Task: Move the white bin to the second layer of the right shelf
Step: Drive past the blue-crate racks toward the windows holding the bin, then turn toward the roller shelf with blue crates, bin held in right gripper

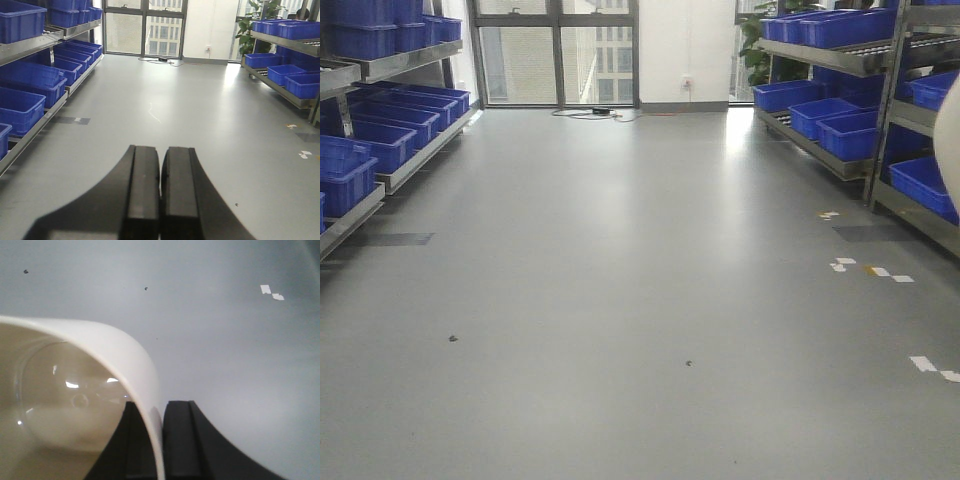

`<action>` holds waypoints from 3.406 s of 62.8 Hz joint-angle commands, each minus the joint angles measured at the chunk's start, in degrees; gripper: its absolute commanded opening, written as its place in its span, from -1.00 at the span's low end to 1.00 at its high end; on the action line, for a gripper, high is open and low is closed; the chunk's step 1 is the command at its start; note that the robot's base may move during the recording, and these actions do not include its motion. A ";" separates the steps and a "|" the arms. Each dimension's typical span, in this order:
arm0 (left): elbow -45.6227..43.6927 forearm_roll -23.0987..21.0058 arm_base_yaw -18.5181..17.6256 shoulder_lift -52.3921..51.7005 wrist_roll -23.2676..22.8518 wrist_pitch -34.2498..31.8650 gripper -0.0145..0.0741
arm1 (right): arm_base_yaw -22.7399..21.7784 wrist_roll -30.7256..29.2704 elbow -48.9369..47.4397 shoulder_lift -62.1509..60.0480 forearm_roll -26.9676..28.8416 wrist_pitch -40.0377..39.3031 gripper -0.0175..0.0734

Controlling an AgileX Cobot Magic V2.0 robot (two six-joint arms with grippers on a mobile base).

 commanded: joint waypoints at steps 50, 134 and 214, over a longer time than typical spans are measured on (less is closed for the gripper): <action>1.61 -0.05 -0.36 -1.09 -0.30 -5.00 -0.48 | -0.06 0.07 -1.80 0.14 -0.14 -4.95 -0.49; 1.61 -0.05 -0.36 -1.09 -0.30 -5.00 -0.48 | -0.06 0.07 -1.80 0.14 -0.14 -5.01 -0.49; 1.61 -0.05 -0.36 -1.09 -0.30 -5.00 -0.48 | -0.06 0.07 -1.80 0.14 -0.14 -4.96 -0.49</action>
